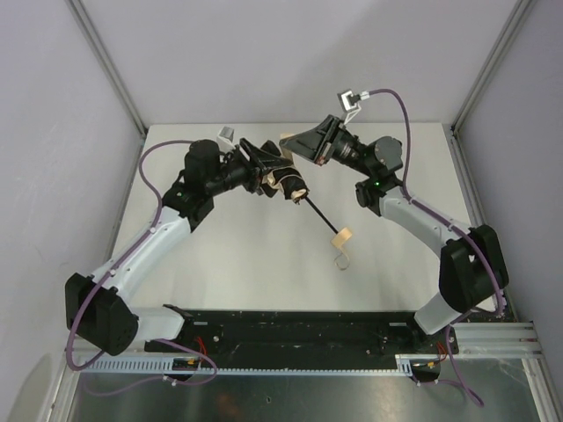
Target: Put away the umbrella
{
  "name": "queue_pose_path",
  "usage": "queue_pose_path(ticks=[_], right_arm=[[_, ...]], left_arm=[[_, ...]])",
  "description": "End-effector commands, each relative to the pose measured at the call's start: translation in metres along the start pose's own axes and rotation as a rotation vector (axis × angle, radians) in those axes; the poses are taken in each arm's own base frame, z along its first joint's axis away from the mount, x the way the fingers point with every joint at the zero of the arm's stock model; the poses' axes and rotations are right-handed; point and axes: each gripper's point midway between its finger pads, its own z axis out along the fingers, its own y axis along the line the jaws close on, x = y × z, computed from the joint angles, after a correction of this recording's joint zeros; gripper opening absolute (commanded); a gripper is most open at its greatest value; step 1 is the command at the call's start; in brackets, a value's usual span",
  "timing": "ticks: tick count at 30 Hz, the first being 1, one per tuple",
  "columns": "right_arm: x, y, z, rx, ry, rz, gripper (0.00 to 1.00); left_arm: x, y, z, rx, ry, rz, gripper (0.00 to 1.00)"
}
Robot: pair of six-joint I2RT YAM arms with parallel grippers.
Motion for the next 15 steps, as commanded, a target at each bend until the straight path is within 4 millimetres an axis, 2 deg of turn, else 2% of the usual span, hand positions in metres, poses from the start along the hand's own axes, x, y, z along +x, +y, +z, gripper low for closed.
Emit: queue_pose_path(ticks=[1,9,15], right_arm=[[0.0,0.086,0.004,-0.307,-0.011,-0.169,0.0],[0.074,0.046,0.007,-0.313,0.136,-0.159,0.0],[0.12,0.012,0.009,-0.338,0.181,-0.175,0.0]], left_arm=[[-0.008,0.132,-0.009,-0.444,-0.06,-0.127,0.0],[-0.019,0.204,-0.03,-0.644,-0.121,-0.129,0.0],[-0.025,0.273,-0.045,-0.835,-0.143,-0.115,0.0]])
